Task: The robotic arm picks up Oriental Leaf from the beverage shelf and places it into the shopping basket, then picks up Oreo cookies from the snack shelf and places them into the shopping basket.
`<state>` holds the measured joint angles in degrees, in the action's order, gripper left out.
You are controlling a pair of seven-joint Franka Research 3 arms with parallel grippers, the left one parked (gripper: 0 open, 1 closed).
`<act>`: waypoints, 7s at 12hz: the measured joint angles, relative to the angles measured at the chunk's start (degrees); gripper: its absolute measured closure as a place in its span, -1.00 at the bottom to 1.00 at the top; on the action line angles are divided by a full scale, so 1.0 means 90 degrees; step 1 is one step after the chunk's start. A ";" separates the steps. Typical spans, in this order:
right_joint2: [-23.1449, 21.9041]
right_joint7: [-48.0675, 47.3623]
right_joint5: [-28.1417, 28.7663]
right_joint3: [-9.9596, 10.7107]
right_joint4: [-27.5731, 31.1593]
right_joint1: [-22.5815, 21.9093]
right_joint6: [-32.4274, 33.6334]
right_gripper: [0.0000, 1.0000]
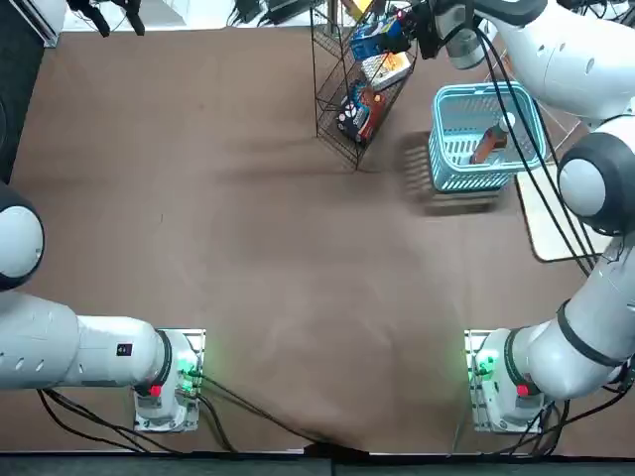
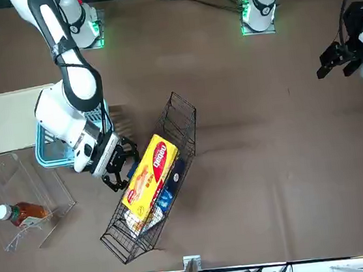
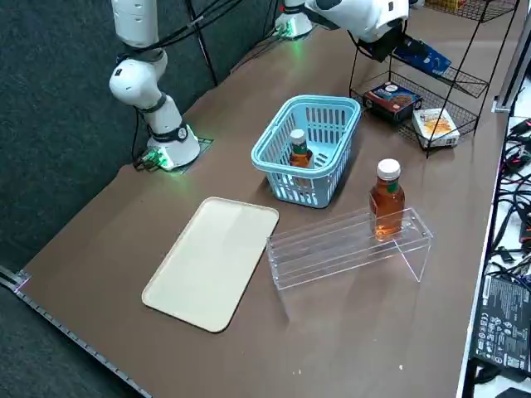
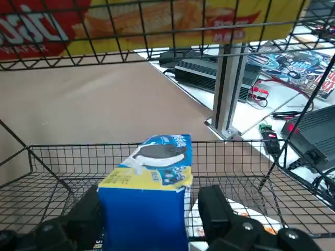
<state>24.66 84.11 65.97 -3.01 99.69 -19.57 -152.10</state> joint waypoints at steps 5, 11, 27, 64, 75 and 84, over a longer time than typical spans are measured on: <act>0.0022 0.0000 0.0000 0.0002 -0.0010 -0.0004 -0.0001 -1.00; 0.0043 0.0000 0.0000 0.0002 -0.0014 -0.0048 -0.0016 -0.97; 0.0050 -0.0006 0.0000 0.0019 -0.0048 -0.0067 -0.0073 -0.22; -0.3117 -0.1622 -0.2285 0.0170 0.1627 0.1799 0.2718 -0.13; -0.3313 -0.6831 -0.5981 -0.0024 0.0258 0.2088 0.5260 -0.10; -0.3385 -1.0031 -0.7185 -0.0582 0.0364 0.1959 0.5922 -0.10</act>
<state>-5.80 -6.18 1.31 -8.25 102.97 -1.93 -98.81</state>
